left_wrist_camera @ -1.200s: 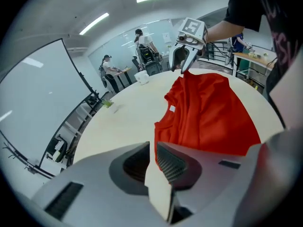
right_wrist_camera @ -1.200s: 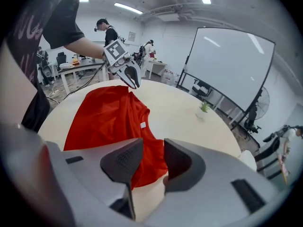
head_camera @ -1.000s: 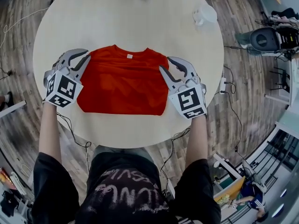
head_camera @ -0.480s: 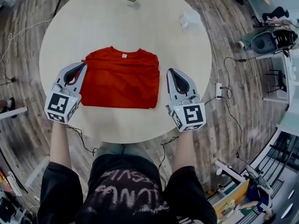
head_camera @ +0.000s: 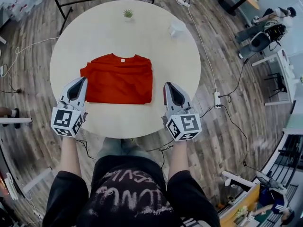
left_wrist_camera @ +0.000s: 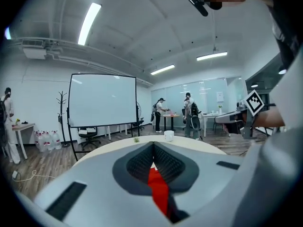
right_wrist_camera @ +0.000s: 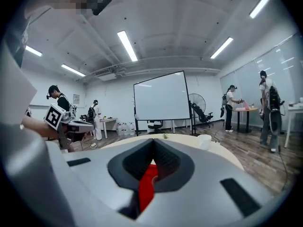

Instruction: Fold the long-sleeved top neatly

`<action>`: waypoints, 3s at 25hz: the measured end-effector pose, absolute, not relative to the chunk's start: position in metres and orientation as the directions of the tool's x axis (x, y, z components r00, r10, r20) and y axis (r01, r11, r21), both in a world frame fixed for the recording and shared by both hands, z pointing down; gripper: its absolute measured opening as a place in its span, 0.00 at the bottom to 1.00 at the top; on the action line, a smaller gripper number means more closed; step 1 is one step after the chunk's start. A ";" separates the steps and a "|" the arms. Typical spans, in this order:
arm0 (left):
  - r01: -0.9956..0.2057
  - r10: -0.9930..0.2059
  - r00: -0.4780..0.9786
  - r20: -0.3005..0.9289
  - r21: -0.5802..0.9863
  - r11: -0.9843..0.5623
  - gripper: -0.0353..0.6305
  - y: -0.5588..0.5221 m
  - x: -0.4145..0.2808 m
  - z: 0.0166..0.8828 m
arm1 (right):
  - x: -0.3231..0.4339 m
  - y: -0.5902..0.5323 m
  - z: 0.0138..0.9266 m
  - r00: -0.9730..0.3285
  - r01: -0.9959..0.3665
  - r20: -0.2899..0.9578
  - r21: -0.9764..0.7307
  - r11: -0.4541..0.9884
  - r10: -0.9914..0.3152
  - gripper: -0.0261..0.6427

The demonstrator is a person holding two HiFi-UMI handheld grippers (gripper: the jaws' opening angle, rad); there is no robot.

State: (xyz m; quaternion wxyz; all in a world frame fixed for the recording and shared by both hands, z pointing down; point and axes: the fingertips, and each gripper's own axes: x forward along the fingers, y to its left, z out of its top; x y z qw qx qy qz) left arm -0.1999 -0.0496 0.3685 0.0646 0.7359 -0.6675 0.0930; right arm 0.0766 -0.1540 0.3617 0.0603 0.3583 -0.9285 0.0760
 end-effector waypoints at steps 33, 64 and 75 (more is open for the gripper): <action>-0.962 -0.937 0.261 0.231 -0.011 -0.271 0.07 0.062 -0.166 0.369 | 0.128 0.001 0.367 -0.567 -0.807 0.175 -0.312 0.501 -0.805 0.05; -0.979 -0.886 0.179 0.428 -0.013 -0.204 0.07 -0.019 -0.188 0.455 | 0.088 -0.155 0.482 -0.686 -0.725 0.433 -0.473 0.501 -0.585 0.30; -0.989 -0.865 0.106 0.491 -0.037 -0.143 0.07 -0.045 -0.196 0.486 | 0.053 -0.196 0.548 -0.740 -0.656 0.576 -0.501 0.564 -0.349 0.56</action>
